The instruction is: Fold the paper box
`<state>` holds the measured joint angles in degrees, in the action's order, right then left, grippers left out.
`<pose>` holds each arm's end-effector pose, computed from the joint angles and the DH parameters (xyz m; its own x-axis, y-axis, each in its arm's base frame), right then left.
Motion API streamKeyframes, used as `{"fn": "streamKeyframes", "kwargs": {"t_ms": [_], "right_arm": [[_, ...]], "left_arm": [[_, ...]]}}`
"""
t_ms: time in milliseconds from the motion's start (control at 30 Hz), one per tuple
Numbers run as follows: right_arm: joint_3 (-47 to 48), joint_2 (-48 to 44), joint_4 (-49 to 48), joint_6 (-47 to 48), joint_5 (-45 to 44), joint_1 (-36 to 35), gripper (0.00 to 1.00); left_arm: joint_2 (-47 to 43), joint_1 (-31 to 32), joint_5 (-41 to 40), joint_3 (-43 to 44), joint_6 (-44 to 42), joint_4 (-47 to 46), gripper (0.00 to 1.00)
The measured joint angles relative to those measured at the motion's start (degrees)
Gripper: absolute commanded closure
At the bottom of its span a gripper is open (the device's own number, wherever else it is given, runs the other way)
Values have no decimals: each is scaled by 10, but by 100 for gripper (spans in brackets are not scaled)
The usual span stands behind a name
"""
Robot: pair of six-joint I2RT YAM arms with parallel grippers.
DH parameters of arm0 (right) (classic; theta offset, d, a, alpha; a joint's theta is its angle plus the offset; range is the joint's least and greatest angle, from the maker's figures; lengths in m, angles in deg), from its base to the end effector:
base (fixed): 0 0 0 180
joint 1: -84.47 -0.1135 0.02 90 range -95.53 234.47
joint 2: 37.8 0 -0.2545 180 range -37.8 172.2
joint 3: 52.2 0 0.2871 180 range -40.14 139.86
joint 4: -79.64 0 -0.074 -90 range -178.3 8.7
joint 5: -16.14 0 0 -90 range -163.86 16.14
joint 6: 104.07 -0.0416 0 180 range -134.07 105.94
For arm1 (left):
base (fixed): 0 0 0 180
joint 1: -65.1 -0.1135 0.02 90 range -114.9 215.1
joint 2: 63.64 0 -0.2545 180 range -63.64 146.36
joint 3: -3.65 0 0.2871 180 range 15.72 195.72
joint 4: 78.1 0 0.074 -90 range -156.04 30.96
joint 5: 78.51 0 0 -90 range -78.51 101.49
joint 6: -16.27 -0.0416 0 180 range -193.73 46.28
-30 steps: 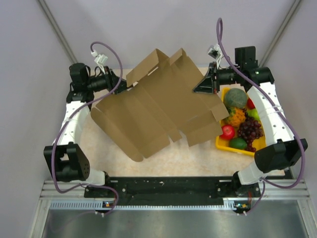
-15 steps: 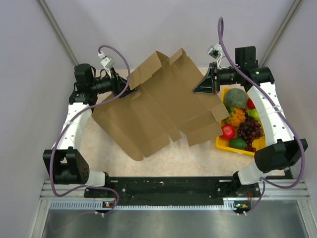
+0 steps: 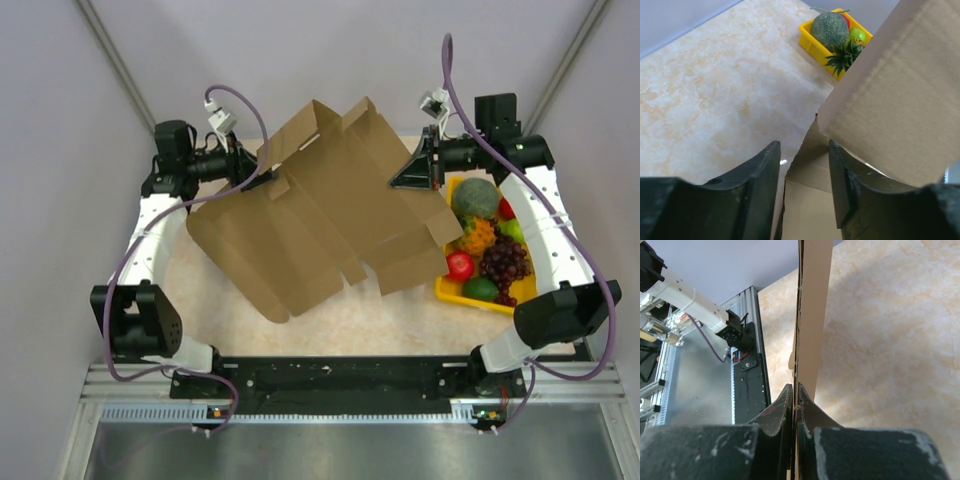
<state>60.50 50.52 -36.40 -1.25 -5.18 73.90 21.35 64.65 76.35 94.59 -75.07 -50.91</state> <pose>0.3298 0.1010 0.4296 -0.4393 -0.1640 -0.8832 -0.8922 0.1941 0.4077 0.3691 -0.0348 0.3636 -0.3425 0.0072 -0.9395 0.8487 0.4314 -0.3061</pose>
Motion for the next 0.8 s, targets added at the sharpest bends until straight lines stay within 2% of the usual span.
{"fn": "streamKeyframes", "kwargs": {"t_ms": [67,300,500,533,733,767,800], "right_arm": [[0,0,0,0,2,0,100],[0,0,-1,0,9,0,100],[0,0,0,0,12,0,100],[0,0,0,-1,13,0,100],[0,0,4,-3,17,3,100],[0,0,5,-4,19,3,100],[0,-1,5,-4,20,4,100]], "left_arm": [[9,0,3,6,0,0,45],[50,0,37,45,-14,26,56],[87,1,66,89,-53,75,57],[90,2,71,93,-58,83,54],[98,7,89,106,-82,111,54],[99,8,90,108,-85,115,45],[101,8,92,113,-88,121,43]]}}
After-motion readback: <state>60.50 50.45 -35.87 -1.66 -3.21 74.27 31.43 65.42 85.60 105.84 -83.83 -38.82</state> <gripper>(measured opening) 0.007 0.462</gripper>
